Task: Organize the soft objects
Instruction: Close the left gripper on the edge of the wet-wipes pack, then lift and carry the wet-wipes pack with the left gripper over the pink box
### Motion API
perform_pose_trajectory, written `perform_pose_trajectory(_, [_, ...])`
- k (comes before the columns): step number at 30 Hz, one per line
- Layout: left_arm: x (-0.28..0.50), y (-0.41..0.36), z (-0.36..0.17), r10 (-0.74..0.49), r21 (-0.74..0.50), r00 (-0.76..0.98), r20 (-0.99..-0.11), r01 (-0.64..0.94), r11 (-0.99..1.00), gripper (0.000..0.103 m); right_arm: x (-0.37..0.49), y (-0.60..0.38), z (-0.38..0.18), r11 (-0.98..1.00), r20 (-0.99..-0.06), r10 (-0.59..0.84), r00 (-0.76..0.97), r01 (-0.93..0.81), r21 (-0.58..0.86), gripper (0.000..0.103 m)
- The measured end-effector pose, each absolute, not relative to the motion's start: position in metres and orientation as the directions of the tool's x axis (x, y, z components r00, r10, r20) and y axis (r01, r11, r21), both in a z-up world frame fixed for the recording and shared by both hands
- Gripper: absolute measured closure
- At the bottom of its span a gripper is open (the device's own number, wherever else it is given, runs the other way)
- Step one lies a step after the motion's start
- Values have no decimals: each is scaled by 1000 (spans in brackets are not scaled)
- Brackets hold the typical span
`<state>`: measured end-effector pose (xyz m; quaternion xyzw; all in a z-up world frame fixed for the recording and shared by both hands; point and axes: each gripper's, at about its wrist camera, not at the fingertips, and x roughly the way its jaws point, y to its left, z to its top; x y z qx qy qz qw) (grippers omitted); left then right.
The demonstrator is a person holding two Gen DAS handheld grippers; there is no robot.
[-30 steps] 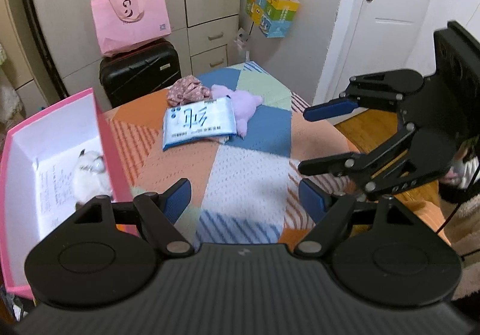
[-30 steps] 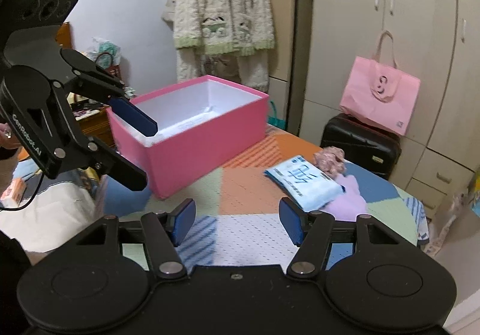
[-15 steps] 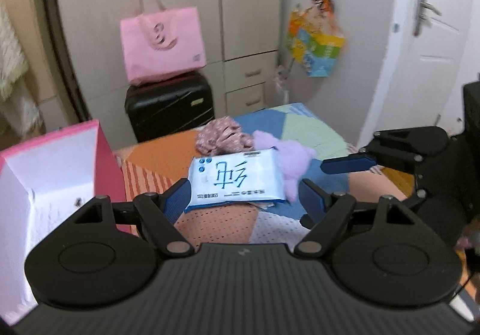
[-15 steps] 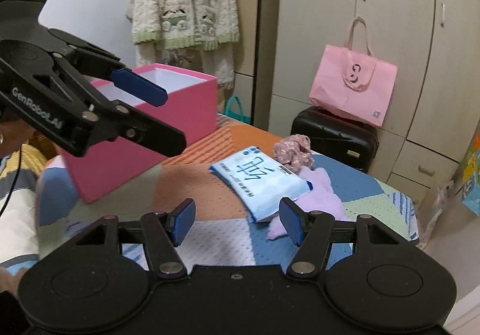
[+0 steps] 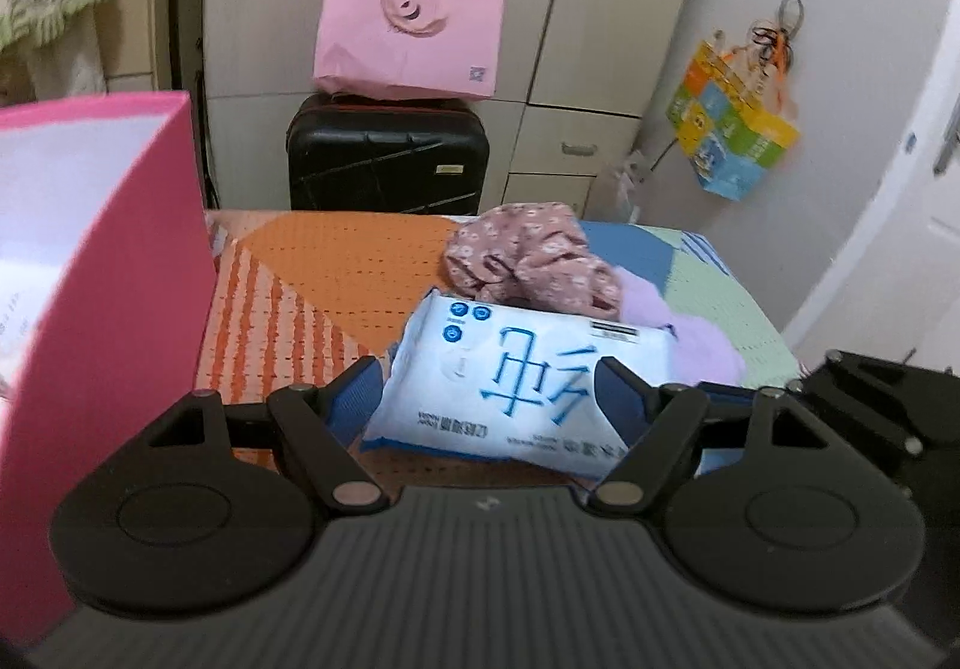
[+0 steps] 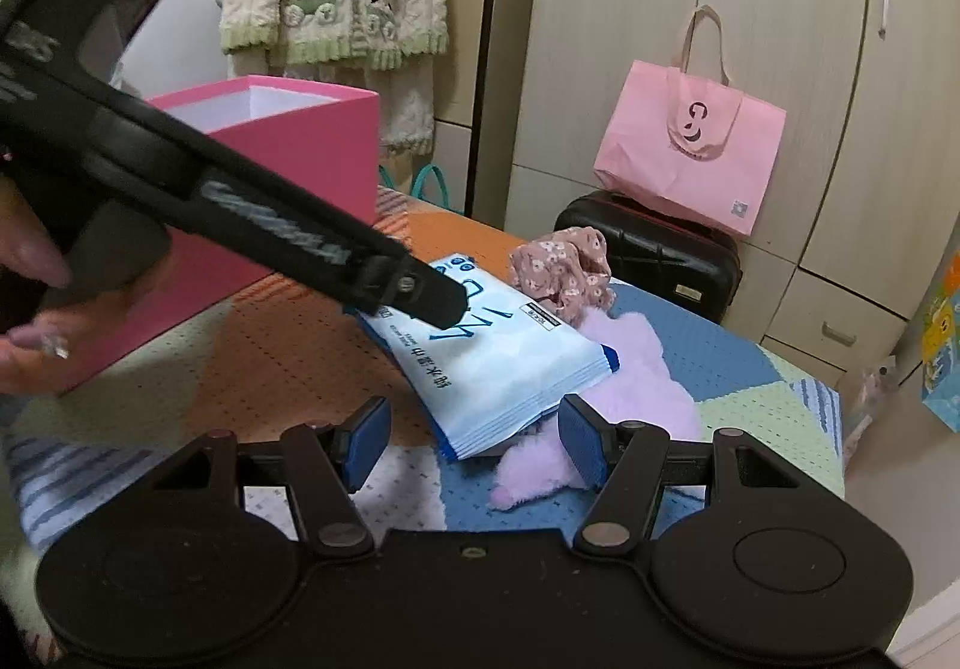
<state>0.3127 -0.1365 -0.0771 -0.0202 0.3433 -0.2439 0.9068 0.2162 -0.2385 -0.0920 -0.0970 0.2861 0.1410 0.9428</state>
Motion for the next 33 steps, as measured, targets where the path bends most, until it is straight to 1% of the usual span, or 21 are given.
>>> perform_pose_trajectory(5, [327,-133,-90,-497,-303,603,-624,399,865,26,220,-235,-96,936,-558,188,809,-319,-147,35])
perform_pose_trajectory(8, [327,-133,-93,-503,-314,601,-621,397,862,27,218,-232,-99,927,-553,159,818,-316,-202,34])
perform_pose_trajectory(14, [333,-126,-98,-519,-378,543,-660,357,854,25,224,-234,-100,936,-544,191,817,-318,-150,35])
perform_pose_trajectory(16, [332,-125,-99,-531,-395,524,-666,357,847,27,225,-233,-101,939,-538,190,821,-313,-145,36])
perform_pose_trajectory(19, [325,-128,-98,-532,-371,519,-669,388,844,32,225,-230,-103,941,-544,198,816,-314,-128,39])
perform_pose_trajectory(23, [315,-127,-96,-518,-351,534,-668,387,852,38,223,-231,-104,949,-535,198,821,-297,-103,46])
perform_pose_trajectory(25, [308,-129,-95,-516,-342,535,-668,395,852,39,221,-231,-104,951,-531,200,823,-293,-96,48])
perform_pose_trajectory(33, [288,-130,-90,-518,-317,536,-667,425,848,39,208,-229,-104,956,-517,183,836,-273,-103,48])
